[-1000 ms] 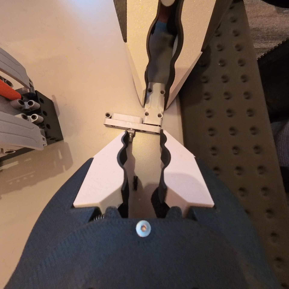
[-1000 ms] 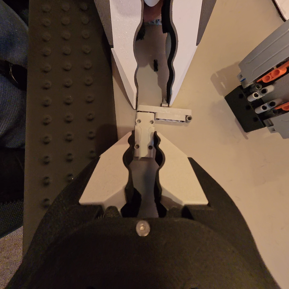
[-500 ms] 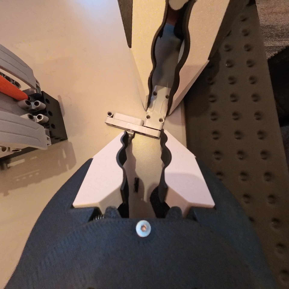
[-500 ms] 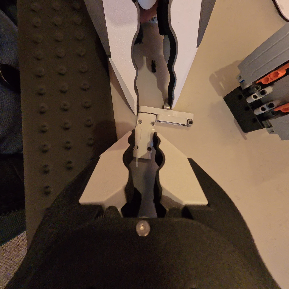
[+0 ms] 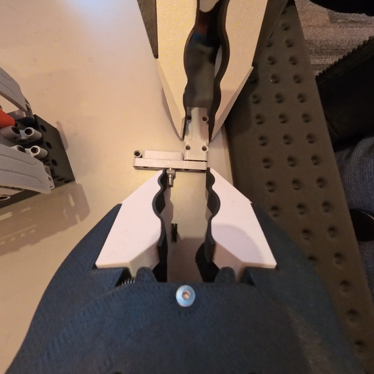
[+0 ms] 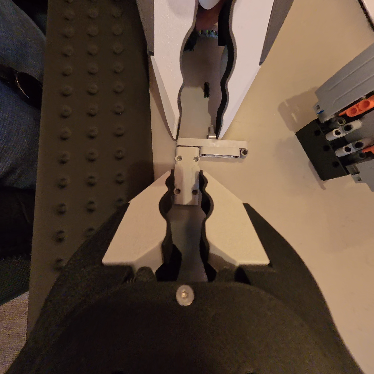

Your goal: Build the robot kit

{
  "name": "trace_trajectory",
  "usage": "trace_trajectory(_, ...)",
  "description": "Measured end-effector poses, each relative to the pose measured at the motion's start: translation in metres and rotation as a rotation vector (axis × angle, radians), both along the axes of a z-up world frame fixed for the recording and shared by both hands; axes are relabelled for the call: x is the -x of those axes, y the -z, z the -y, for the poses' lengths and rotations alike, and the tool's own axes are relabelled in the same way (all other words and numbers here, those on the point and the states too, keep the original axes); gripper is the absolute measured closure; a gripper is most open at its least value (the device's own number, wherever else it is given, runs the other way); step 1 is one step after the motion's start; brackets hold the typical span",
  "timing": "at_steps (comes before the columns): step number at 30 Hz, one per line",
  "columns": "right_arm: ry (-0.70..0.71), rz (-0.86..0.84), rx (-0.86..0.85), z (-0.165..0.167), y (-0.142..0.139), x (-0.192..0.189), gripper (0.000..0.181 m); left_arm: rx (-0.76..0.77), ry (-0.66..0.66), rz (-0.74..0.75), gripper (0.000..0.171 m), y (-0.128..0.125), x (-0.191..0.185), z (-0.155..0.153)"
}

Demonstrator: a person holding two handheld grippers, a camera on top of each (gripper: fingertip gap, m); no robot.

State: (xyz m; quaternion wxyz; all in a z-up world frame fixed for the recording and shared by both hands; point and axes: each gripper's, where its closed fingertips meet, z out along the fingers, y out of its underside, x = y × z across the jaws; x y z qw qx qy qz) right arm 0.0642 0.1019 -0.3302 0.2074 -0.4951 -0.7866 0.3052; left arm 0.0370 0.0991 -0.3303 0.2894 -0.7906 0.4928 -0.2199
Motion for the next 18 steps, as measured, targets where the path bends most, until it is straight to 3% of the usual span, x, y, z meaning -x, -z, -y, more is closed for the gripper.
trace_trajectory(18, -0.046, 0.021, -0.004, 0.0011, 0.0006, 0.0013, 0.16, -0.034, 0.012, -0.004, 0.135, 0.0004, -0.0032, -0.0017)
